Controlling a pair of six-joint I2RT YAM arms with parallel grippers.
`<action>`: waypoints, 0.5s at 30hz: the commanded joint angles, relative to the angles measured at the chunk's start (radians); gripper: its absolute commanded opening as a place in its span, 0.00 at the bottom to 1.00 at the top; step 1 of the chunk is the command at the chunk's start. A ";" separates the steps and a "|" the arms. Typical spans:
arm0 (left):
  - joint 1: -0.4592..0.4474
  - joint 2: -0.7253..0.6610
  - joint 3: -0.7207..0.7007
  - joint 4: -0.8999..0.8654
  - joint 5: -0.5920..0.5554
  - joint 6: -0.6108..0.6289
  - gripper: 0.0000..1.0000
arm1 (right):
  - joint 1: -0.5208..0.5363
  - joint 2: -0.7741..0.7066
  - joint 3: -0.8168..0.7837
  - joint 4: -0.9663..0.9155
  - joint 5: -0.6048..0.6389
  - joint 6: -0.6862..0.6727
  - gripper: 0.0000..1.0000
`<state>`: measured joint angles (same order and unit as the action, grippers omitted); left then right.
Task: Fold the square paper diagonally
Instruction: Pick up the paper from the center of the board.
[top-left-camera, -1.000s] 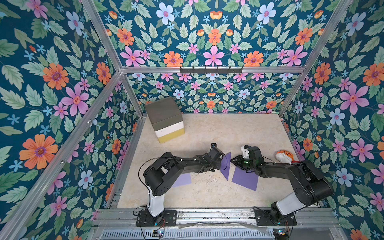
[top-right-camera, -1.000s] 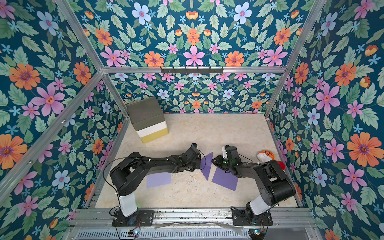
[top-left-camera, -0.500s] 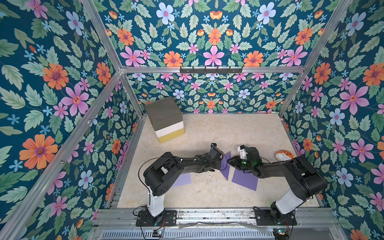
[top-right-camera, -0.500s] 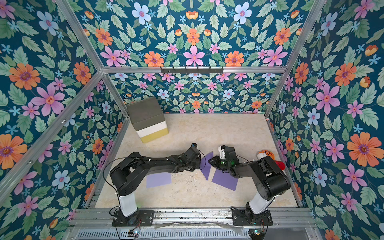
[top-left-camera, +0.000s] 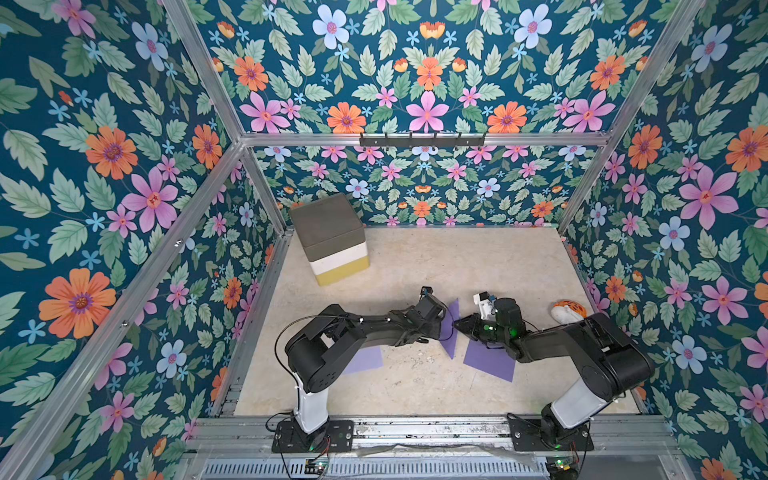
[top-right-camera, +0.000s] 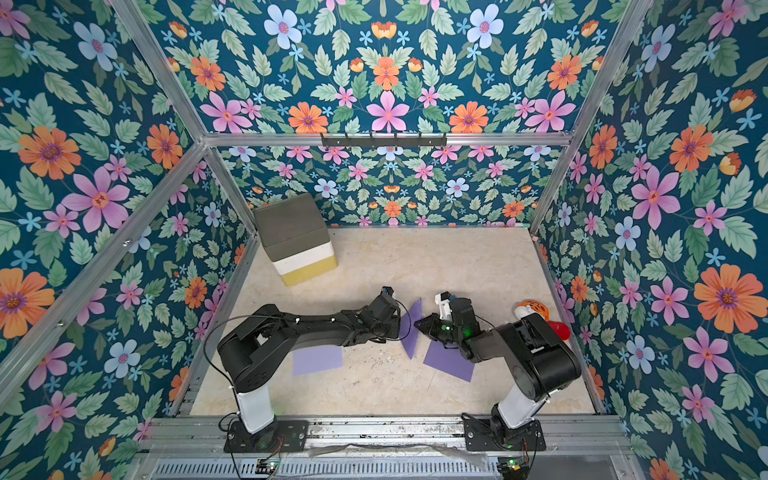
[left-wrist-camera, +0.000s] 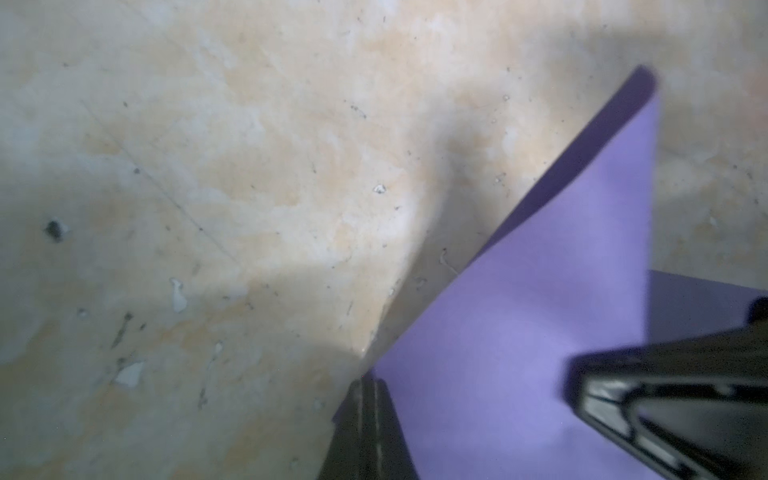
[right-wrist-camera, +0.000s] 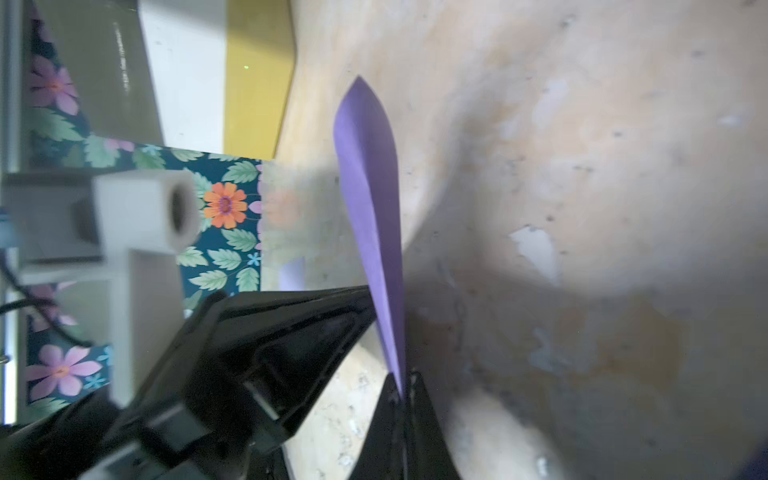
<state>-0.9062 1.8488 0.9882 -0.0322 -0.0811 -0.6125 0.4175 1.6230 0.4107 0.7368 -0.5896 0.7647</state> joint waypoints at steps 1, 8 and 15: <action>0.026 -0.065 0.002 -0.312 -0.118 0.031 0.03 | -0.001 -0.029 -0.010 0.093 0.065 0.052 0.00; 0.159 -0.361 -0.048 -0.192 -0.104 -0.013 0.30 | -0.001 0.056 0.035 0.365 0.256 0.327 0.00; 0.159 -0.511 -0.160 -0.046 -0.116 -0.120 0.28 | 0.000 0.221 0.196 0.448 0.566 0.517 0.00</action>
<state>-0.7498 1.3735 0.8677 -0.1596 -0.1722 -0.6624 0.4160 1.8214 0.5606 1.1107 -0.2123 1.1790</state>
